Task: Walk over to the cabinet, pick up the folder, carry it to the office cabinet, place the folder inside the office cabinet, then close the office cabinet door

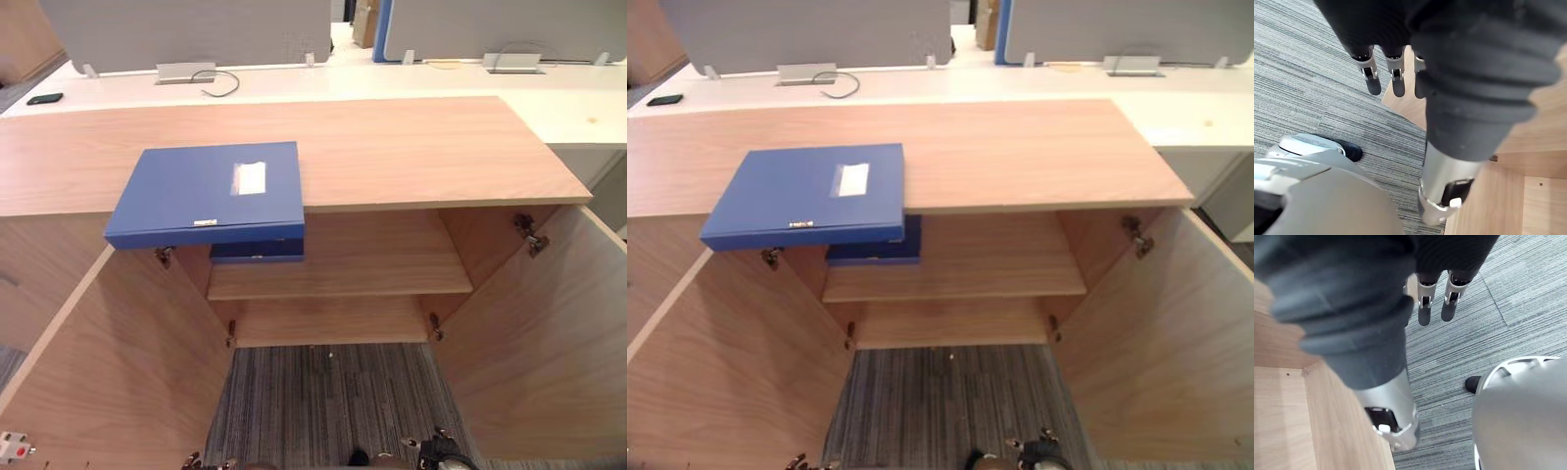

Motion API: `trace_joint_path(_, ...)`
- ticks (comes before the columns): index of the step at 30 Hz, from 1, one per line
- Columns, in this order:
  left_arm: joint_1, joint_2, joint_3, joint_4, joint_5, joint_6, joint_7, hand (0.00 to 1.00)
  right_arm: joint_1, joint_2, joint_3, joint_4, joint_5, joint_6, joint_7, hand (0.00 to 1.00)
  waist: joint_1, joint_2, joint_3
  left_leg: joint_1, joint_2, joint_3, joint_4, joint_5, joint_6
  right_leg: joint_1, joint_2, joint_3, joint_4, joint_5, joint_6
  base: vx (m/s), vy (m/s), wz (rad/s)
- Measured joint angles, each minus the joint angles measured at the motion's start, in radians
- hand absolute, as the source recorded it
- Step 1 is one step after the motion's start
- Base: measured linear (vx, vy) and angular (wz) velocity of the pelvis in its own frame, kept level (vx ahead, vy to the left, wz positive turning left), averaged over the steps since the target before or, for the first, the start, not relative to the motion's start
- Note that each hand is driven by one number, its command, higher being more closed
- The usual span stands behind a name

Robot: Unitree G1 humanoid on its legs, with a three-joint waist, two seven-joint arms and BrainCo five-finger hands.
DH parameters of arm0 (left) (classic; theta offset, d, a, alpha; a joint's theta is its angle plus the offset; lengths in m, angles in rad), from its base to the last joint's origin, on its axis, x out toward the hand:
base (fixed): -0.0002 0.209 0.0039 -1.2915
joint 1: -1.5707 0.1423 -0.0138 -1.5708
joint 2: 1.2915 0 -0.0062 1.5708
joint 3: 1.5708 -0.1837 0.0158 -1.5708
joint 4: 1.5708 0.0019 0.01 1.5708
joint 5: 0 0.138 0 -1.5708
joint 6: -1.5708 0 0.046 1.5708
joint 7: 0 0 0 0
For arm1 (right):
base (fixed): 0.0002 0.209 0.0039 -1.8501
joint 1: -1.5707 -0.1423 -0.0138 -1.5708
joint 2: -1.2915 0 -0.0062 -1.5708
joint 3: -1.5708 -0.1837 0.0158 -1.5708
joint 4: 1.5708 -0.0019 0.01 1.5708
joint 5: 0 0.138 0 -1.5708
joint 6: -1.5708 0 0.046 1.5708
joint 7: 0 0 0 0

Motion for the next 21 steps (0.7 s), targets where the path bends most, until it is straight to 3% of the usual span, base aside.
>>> trace_joint_path(3,0.0,0.015,-0.032,-0.047,-0.003,0.001,0.0,0.0,0.0,0.007,0.015,0.003,0.0,0.0,-0.001,0.0,0.016,-0.015,0.014,-0.14,0.026,0.066,0.323,-0.018,-0.013,0.058,0.001,-0.012,-0.031,0.008,-0.013,0.07,-0.006,0.05)
trace_joint_path(5,0.01,0.021,-0.064,-0.084,-0.013,-0.001,0.0,0.0,0.006,0.0,0.033,0.001,-0.001,0.0,-0.003,0.0,0.024,-0.014,0.015,-0.169,0.055,0.139,0.41,-0.059,0.014,0.094,0.003,-0.017,-0.049,0.008,-0.015,0.08,0.03,0.04)
trace_joint_path(7,0.012,0.035,-0.111,-0.129,-0.027,0.0,-0.019,0.0,0.003,-0.009,0.036,0.002,-0.001,0.001,-0.002,0.0,0.024,-0.014,0.02,-0.187,0.043,0.16,0.345,-0.091,0.021,0.095,-0.005,-0.016,-0.052,0.009,-0.013,0.07,0.109,0.01)
trace_joint_path(8,0.026,0.05,-0.153,-0.184,-0.05,0.001,-0.038,0.0,-0.001,-0.015,0.039,0.002,-0.002,0.002,-0.001,0.0,0.023,-0.011,0.02,-0.181,0.026,0.158,0.217,-0.064,0.026,0.089,-0.009,-0.015,-0.046,0.012,-0.006,0.08,0.21,-0.08)
trace_joint_path(9,0.037,0.056,-0.196,-0.249,-0.087,0.001,-0.069,0.0,-0.004,-0.02,0.042,0.003,-0.005,0.003,0.002,0.0,0.025,-0.001,0.018,-0.165,0.012,0.157,0.127,-0.007,0.061,0.072,-0.011,-0.002,-0.046,0.015,0.01,0.09,0.233,-0.13)
trace_joint_path(10,0.046,0.068,-0.227,-0.3,-0.114,0.001,-0.089,0.0,-0.004,-0.015,0.051,-0.001,-0.014,0.005,0.011,0.0,0.028,-0.018,0.02,-0.152,-0.011,0.169,0.083,0.014,0.068,0.064,-0.021,0.011,-0.055,0.025,0.021,0.09,0.184,-0.11)
trace_joint_path(12,0.053,0.093,-0.308,-0.417,-0.157,0.003,-0.15,0.0,-0.004,-0.023,0.071,-0.004,-0.05,0.008,0.036,0.0,0.024,-0.031,0.017,-0.127,-0.059,0.19,0.015,0.039,0.093,0.063,-0.059,0.02,-0.077,0.039,0.04,0.11,0.16,-0.07)
trace_joint_path(14,0.069,0.118,-0.37,-0.517,-0.173,0.004,-0.206,0.0,-0.005,-0.034,0.091,-0.009,-0.081,0.012,0.059,0.0,0.015,-0.025,0.012,-0.09,-0.089,0.204,-0.036,0.051,0.108,0.068,-0.083,0.033,-0.079,0.04,0.043,0.1,0.185,-0.12)
trace_joint_path(16,0.083,0.193,-0.439,-0.641,-0.177,0.004,-0.256,0.0,-0.018,-0.047,0.122,-0.01,-0.094,0.012,0.079,0.0,-0.001,-0.021,0.004,-0.066,-0.11,0.206,-0.096,0.076,0.117,0.066,-0.095,0.033,-0.084,0.04,0.043,0.07,0.088,-0.01)
trace_joint_path(20,0.094,0.478,-0.571,-0.906,-0.217,0.002,-0.385,0.0,-0.028,-0.093,0.175,-0.009,-0.145,0.012,0.12,0.0,-0.014,-0.01,-0.018,-0.034,-0.124,0.204,-0.179,0.111,0.119,0.068,-0.093,0.032,-0.104,0.043,0.046,0.05,0.0,0.01)
trace_joint_path(21,0.102,0.512,-0.576,-0.942,-0.227,0.002,-0.408,0.0,-0.029,-0.101,0.183,-0.009,-0.158,0.012,0.124,0.0,-0.017,-0.008,-0.019,-0.026,-0.126,0.204,-0.185,0.111,0.118,0.074,-0.091,0.032,-0.108,0.043,0.046,0.05,-0.021,0.03)
